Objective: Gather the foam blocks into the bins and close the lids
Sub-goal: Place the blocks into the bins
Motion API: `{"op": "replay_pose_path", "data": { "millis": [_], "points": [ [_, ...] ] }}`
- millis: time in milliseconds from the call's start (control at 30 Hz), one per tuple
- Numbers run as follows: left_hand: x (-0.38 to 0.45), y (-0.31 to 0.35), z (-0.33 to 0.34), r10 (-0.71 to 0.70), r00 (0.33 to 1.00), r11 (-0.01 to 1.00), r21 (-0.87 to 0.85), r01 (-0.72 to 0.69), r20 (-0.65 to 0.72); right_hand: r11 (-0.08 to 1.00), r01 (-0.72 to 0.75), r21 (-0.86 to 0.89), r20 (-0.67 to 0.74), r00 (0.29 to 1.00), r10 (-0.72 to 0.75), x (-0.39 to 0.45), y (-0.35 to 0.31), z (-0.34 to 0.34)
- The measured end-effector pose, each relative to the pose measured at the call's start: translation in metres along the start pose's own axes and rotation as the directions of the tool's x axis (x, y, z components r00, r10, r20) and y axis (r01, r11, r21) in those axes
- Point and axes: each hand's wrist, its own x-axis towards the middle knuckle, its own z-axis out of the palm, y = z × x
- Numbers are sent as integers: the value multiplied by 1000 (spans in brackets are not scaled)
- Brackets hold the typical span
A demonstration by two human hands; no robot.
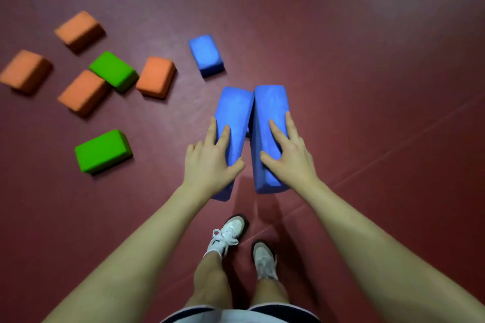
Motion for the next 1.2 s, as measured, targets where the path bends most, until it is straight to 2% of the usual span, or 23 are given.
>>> {"op": "replay_pose_path", "data": {
  "millis": [100, 233, 333, 433, 600, 800, 1033, 1200],
  "points": [
    [-38, -2, -25, -150, 989, 989, -17, 149, -13, 993, 112, -44, 68, 992, -109, -15, -38, -11],
    [-93, -4, -51, -365, 931, 931, -35, 364, -21, 955, 282, -90, 170, 949, -264, -38, -75, -18],
    [-138, -12, -66, -498, 866, 866, -49, 497, -32, 900, 426, -91, 253, 884, -392, -58, -102, -10],
    [-186, -26, -82, -631, 773, 775, -91, 626, -61, 823, 564, -68, 342, 788, -512, -77, -138, 5],
    [-274, -64, -108, -815, 564, 580, -183, 794, -135, 672, 740, 9, 453, 596, -663, -117, -217, 43],
    [-392, -126, -133, -944, 303, 326, -244, 913, -131, 456, 880, 136, 567, 308, -764, -191, -328, 121],
    [-564, -210, -144, -992, -36, 23, -445, 895, -124, 215, 924, 317, 616, -28, -787, -321, -461, 236],
    [-667, -269, -164, -970, -207, -115, -505, 855, -130, 107, 913, 394, 610, -173, -773, -419, -551, 303]
  ]
}}
